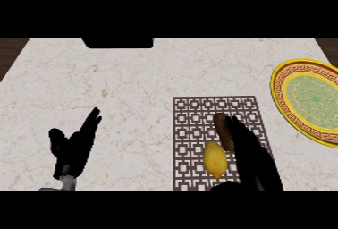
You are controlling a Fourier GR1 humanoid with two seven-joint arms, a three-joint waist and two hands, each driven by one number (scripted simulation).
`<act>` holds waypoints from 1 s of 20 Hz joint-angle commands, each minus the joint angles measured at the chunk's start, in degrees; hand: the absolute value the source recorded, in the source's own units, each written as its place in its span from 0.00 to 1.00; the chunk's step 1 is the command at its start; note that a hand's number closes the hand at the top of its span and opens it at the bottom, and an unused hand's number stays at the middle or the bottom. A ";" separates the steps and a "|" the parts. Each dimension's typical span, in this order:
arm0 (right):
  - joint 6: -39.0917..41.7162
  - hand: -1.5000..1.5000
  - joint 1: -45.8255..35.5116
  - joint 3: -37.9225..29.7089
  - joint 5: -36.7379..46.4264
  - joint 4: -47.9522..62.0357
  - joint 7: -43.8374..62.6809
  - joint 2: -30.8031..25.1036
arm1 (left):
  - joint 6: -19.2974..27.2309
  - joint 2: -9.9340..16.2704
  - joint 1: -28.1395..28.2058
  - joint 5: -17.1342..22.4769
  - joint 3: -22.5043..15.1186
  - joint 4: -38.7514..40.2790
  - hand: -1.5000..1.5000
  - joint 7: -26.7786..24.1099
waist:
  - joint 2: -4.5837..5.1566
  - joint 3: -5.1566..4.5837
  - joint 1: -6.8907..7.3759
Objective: Pick the lemon from the placemat and place it in the plate
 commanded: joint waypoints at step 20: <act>3.40 1.00 -6.09 -3.70 5.34 21.27 -12.46 5.86 | -0.45 -4.01 -0.74 -3.39 0.85 0.59 0.50 4.19 | 0.37 -0.38 0.14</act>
